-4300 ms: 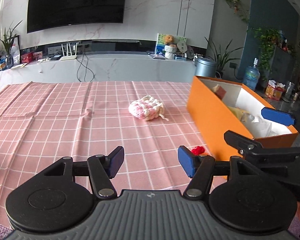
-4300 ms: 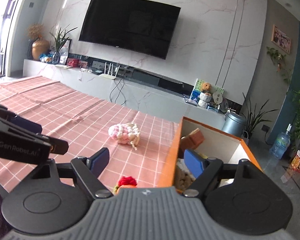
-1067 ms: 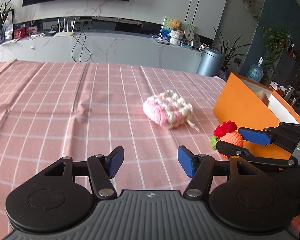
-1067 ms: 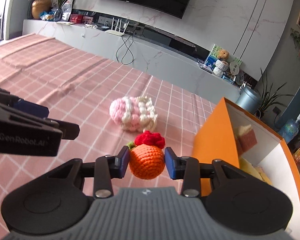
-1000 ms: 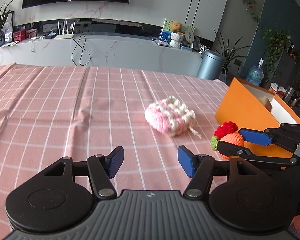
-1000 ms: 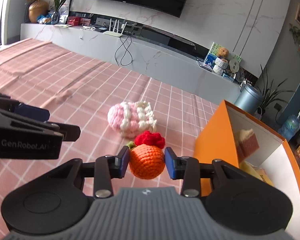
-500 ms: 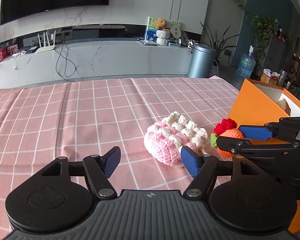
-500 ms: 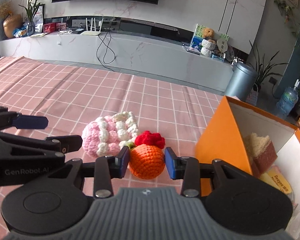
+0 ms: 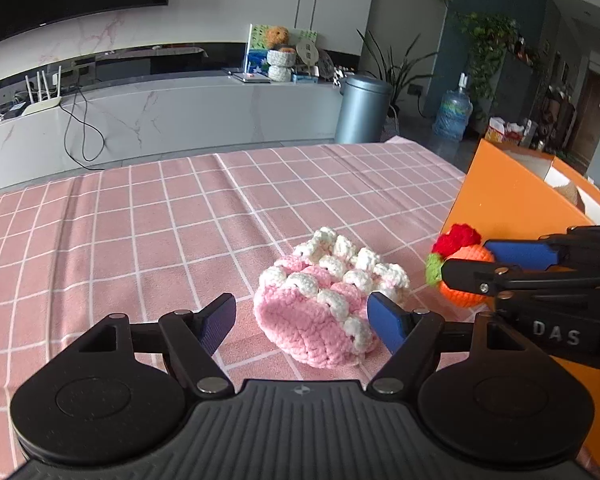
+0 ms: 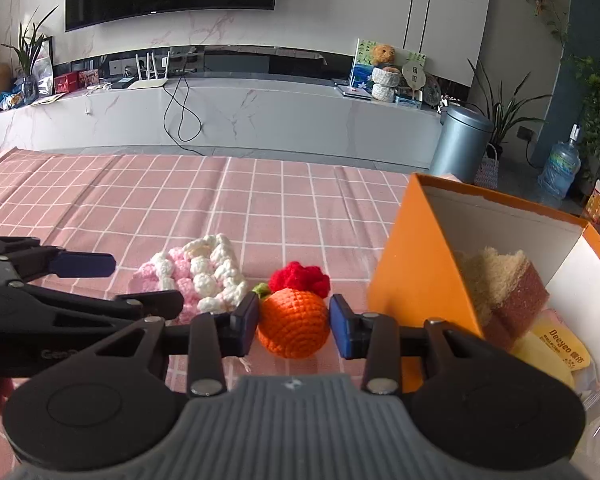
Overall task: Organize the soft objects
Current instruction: 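Grasp the pink-and-white crocheted ball with the left tool while the right tool holds the fruit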
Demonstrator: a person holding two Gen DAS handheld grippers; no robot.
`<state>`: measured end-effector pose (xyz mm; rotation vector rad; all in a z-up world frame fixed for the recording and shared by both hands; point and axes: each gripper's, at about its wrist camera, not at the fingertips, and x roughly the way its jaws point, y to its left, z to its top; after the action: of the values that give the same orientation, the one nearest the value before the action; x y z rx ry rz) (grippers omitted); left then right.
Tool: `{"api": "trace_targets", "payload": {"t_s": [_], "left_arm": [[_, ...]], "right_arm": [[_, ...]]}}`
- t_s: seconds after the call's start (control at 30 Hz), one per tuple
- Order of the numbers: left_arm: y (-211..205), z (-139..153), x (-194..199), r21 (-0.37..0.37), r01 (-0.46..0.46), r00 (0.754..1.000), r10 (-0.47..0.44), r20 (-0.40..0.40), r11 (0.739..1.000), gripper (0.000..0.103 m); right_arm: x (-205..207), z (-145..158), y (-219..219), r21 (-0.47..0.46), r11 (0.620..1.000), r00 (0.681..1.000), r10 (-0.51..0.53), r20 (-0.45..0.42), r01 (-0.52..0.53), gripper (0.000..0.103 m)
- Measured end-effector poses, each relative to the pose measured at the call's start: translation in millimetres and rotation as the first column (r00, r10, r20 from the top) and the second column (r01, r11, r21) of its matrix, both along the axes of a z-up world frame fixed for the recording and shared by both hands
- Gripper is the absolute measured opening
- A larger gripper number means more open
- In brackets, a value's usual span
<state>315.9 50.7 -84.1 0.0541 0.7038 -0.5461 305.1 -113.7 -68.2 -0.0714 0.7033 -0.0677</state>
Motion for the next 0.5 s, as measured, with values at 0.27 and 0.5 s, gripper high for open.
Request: {"api": "trace_targets", "payload": {"t_s": [0.27,0.5], "left_arm": [[-0.9,-13.1,18.8,-0.044,0.049,0.997,-0.052,-0.064,0.998,0.092],[5.0,-17.3,20.0,-0.1,0.016,0.993,-0.027,-0.111,0.995,0.05]], "right_arm": [[0.4,-3.4,4.7,-0.011,1.0,1.0,-0.001,-0.004,0.0,0.038],[1.3,-7.0,8.5,-0.032,0.999,1.0,0.01,-0.014,-0.011,0.038]]}}
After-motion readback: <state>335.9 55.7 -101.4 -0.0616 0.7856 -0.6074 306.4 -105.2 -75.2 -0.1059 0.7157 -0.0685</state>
